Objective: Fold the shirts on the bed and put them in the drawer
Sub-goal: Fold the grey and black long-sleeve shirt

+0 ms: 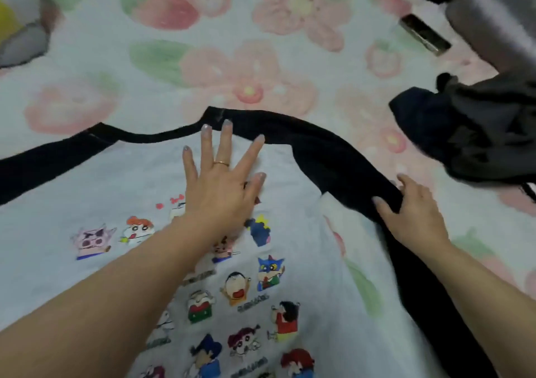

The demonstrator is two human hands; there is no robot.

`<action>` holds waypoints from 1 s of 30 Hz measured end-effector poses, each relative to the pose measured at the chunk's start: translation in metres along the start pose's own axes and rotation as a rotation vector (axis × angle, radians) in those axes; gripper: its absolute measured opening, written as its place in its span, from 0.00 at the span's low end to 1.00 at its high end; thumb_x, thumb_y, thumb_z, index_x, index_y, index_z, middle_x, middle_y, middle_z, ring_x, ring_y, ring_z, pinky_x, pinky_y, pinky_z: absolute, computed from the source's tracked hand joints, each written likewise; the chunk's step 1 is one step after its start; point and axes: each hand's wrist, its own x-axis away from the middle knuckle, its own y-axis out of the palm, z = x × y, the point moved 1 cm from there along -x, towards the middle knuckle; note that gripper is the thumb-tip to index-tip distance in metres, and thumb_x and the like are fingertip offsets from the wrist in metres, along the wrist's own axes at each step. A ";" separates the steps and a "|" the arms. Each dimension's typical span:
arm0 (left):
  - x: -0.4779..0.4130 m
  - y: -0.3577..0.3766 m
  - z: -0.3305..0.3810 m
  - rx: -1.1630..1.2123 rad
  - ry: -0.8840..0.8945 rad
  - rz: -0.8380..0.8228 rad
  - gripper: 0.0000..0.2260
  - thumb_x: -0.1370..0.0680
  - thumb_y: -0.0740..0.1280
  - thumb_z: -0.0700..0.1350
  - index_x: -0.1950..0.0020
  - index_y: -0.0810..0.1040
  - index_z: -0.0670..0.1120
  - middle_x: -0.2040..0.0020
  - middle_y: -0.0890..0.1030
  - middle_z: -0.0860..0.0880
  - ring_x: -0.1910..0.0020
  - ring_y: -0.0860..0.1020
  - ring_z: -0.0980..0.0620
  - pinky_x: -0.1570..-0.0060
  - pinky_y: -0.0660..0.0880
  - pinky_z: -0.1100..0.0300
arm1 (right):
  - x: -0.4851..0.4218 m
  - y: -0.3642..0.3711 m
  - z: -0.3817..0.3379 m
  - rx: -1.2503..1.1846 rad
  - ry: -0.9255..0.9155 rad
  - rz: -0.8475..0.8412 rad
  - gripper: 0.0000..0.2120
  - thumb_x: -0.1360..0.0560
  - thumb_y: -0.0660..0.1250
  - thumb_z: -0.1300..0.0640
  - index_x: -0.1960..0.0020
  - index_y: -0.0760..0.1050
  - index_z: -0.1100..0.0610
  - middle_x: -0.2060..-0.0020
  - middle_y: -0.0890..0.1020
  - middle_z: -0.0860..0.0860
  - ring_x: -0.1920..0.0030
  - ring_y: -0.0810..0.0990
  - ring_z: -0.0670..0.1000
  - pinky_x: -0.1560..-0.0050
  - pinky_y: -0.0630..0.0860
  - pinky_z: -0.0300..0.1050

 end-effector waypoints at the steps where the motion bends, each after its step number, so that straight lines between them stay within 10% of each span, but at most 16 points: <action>1: -0.014 0.006 0.015 0.002 0.010 -0.023 0.24 0.21 0.46 0.59 0.28 0.39 0.64 0.23 0.39 0.48 0.26 0.34 0.44 0.33 0.35 0.40 | 0.000 -0.001 0.019 -0.003 0.037 -0.046 0.30 0.27 0.67 0.46 0.30 0.63 0.58 0.39 0.72 0.61 0.38 0.70 0.62 0.40 0.68 0.55; 10: -0.123 0.033 0.082 -0.119 0.179 -0.092 0.18 0.20 0.55 0.55 0.32 0.68 0.50 0.34 0.69 0.43 0.30 0.60 0.42 0.32 0.41 0.38 | 0.023 -0.005 0.094 -0.240 0.085 -0.264 0.14 0.26 0.67 0.53 0.66 0.65 0.55 0.74 0.70 0.47 0.72 0.67 0.46 0.72 0.60 0.38; 16: -0.151 0.021 0.088 -0.027 0.214 0.089 0.11 0.21 0.59 0.50 0.46 0.74 0.43 0.49 0.76 0.37 0.45 0.71 0.38 0.45 0.60 0.47 | -0.036 -0.068 0.098 -0.056 -0.041 0.214 0.08 0.21 0.59 0.55 0.49 0.74 0.59 0.62 0.79 0.61 0.58 0.77 0.63 0.62 0.62 0.46; 22: -0.142 0.027 0.086 0.061 0.005 0.176 0.12 0.21 0.57 0.48 0.38 0.71 0.50 0.38 0.69 0.39 0.34 0.63 0.41 0.36 0.54 0.44 | -0.082 -0.080 0.066 0.153 -0.053 0.426 0.14 0.23 0.60 0.54 0.39 0.70 0.57 0.44 0.72 0.63 0.43 0.69 0.64 0.45 0.64 0.56; 30: 0.036 0.042 0.067 0.212 -0.002 0.234 0.19 0.22 0.55 0.48 0.31 0.67 0.52 0.31 0.67 0.42 0.27 0.58 0.42 0.32 0.46 0.42 | 0.112 0.029 0.005 -0.321 -0.114 -0.192 0.16 0.29 0.56 0.38 0.51 0.70 0.48 0.58 0.75 0.43 0.58 0.74 0.47 0.59 0.70 0.43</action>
